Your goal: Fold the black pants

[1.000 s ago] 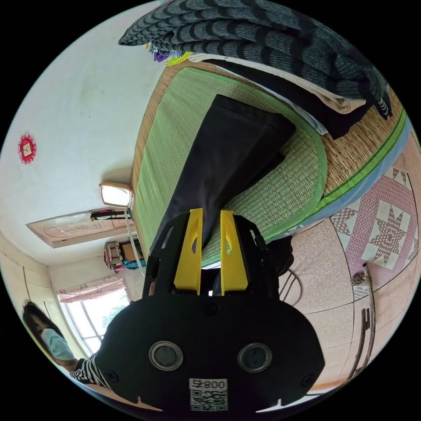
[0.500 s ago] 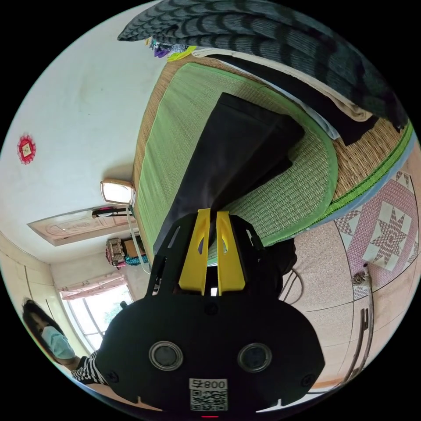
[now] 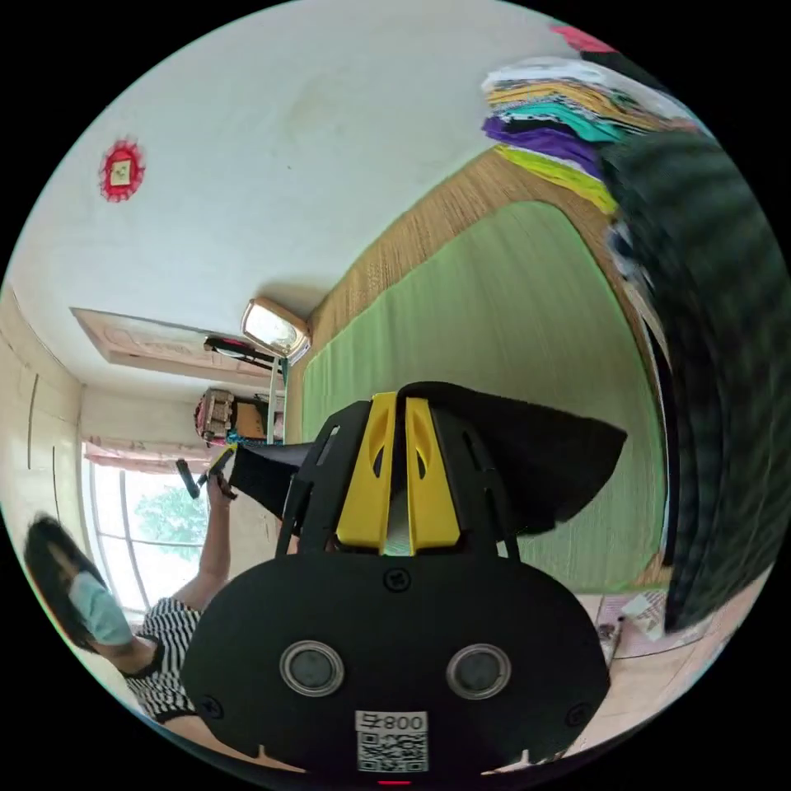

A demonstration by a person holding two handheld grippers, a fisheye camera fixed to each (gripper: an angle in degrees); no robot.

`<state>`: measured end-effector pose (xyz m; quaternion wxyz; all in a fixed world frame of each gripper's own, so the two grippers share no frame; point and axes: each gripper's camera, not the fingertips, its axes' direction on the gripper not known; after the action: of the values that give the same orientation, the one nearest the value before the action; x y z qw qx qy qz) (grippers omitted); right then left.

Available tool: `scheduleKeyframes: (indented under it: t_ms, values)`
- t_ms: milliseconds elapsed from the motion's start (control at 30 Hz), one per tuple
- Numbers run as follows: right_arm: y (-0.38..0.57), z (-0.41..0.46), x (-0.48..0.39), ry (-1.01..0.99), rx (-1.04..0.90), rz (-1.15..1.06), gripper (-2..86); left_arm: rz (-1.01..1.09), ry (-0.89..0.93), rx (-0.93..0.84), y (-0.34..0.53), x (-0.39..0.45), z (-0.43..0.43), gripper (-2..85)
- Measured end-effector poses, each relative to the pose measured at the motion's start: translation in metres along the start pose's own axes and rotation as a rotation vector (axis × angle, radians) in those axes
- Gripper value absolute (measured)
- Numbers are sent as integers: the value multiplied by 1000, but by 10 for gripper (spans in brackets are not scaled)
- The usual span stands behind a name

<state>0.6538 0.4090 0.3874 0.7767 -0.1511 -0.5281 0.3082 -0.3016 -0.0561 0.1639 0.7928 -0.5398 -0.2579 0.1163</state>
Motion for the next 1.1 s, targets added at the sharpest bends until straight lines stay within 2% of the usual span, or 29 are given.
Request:
scheduleKeyframes:
  t_ms: [100,233,300,367,467,600,700,833,1033,1100]
  values:
    - [-47,25,-21,116,-27,55,28,-35,-26,-19,-33,6,13,26]
    - [-51,65,-43,203,-58,-36,34,11,140,-58,-22,15,36,48]
    - [-33,101,-44,261,-107,-96,38,29,231,-179,4,22,62,63]
    - [-19,123,-37,311,-141,-96,40,27,227,-272,26,25,79,74]
    - [-4,139,-26,305,-117,-64,47,18,312,-382,50,26,95,93]
    - [-5,150,-32,364,-68,-62,60,-4,189,-498,58,25,111,96]
    - [-14,163,-51,389,-44,-101,77,-91,224,-466,50,16,113,83]
    - [-25,197,-87,480,-49,-213,95,-107,232,-469,35,15,114,77]
    - [-39,283,-122,586,-163,-339,119,-18,193,-489,8,35,116,92]
    - [-41,318,-128,701,-232,-393,119,-10,171,-495,-1,39,121,88]
